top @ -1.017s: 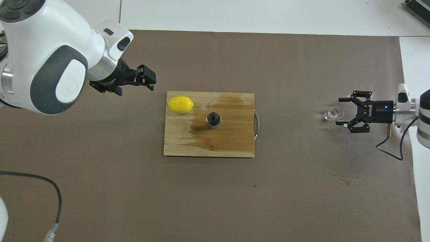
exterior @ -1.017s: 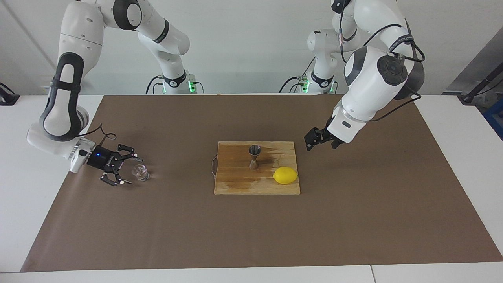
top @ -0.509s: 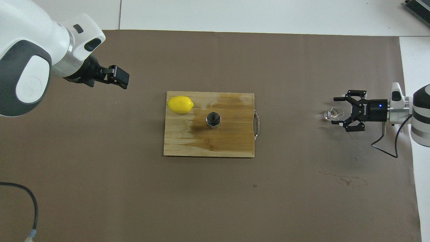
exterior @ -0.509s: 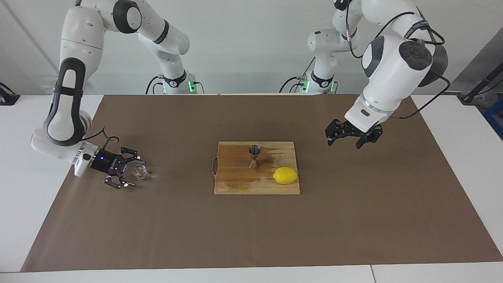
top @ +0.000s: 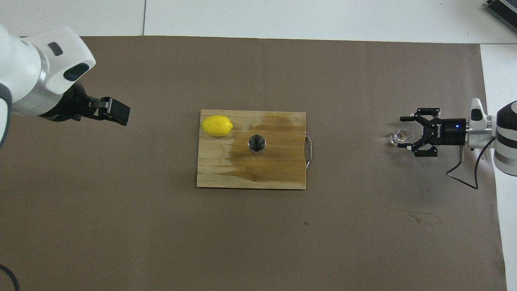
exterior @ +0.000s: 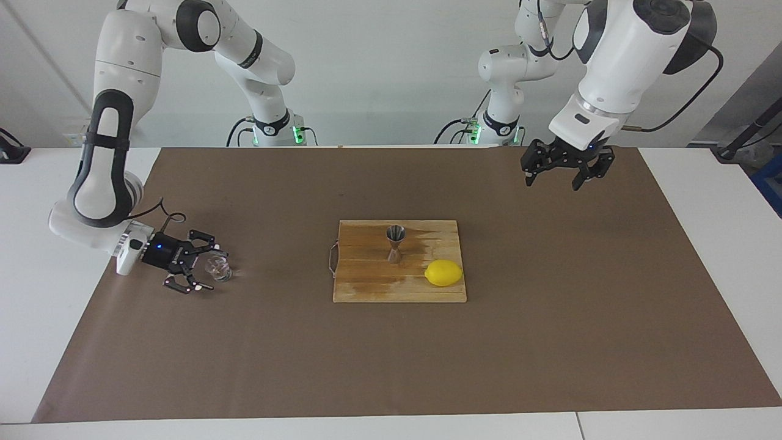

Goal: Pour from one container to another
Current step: 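Retract the left gripper while the right gripper reaches the glass cup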

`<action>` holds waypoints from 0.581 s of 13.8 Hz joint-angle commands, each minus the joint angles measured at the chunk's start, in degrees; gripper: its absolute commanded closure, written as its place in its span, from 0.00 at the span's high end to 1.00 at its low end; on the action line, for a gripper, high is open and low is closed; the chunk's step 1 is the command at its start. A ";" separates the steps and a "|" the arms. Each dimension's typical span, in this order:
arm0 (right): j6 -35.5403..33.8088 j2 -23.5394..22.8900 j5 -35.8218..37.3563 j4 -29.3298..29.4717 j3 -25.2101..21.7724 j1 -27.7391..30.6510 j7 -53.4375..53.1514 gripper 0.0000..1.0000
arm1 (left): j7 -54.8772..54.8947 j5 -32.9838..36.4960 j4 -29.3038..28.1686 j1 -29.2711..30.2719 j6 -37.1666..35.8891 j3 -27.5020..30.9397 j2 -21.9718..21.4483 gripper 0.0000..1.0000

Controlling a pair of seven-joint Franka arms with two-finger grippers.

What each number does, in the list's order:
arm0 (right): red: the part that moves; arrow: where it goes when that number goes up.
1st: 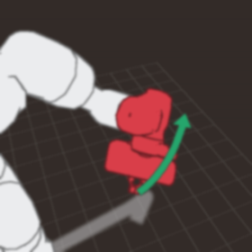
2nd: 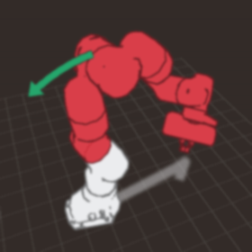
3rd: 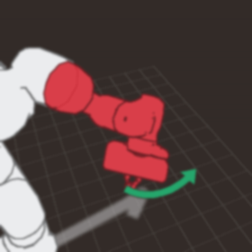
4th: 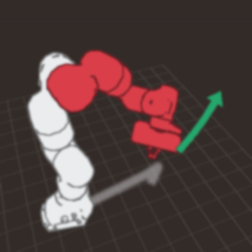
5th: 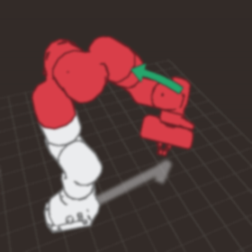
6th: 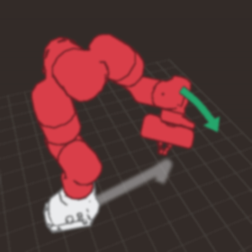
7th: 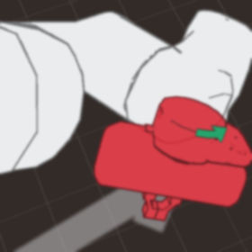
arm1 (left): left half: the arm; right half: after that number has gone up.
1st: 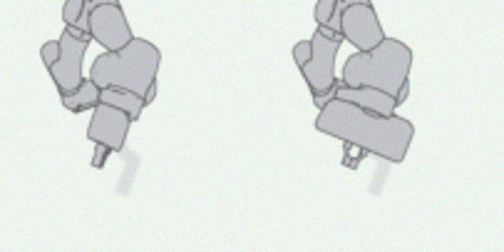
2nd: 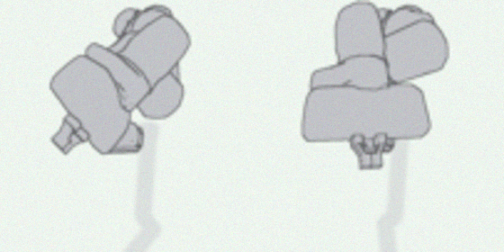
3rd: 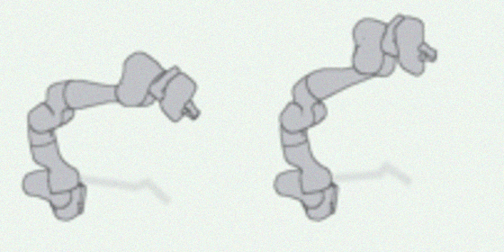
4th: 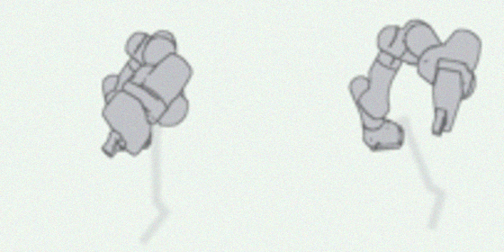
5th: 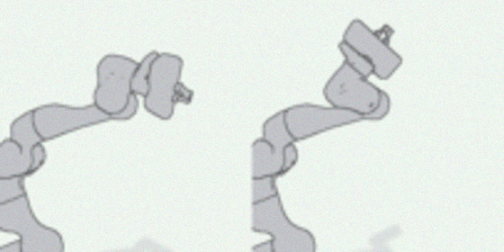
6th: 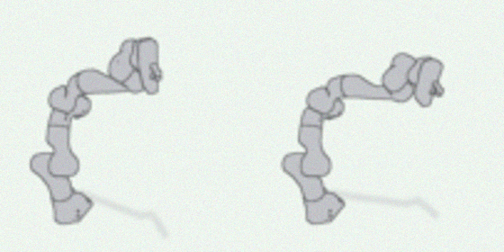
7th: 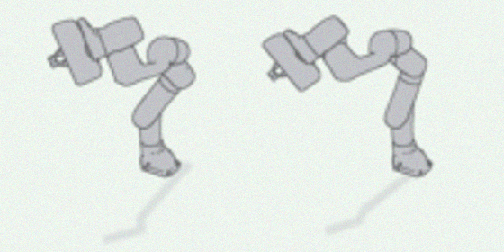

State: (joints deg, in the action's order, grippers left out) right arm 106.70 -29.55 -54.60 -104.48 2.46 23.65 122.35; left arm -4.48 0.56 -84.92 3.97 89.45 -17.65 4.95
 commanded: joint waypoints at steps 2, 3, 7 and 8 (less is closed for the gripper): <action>0.09 -0.77 -0.51 0.60 0.26 0.69 1.49 0.93 | 3.07 0.58 -6.30 -4.48 -2.16 8.14 -6.18 1.00; 0.09 -0.77 -0.33 0.68 0.26 0.78 1.66 0.93 | 3.07 0.58 -6.31 -5.45 -4.26 9.55 -6.18 1.00; 0.18 -0.77 0.72 0.60 0.17 0.87 2.01 0.81 | 3.07 0.67 -6.22 -7.83 -7.63 14.30 -5.65 1.00; 0.18 -0.77 0.81 0.60 0.17 0.95 2.01 0.77 | 3.60 0.67 -6.22 -7.83 -7.54 15.01 -5.57 1.00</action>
State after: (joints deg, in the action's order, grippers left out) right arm 106.72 -29.71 -54.57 -104.47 2.28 23.92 123.10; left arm -1.87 0.56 -89.99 -2.21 82.27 -5.19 0.30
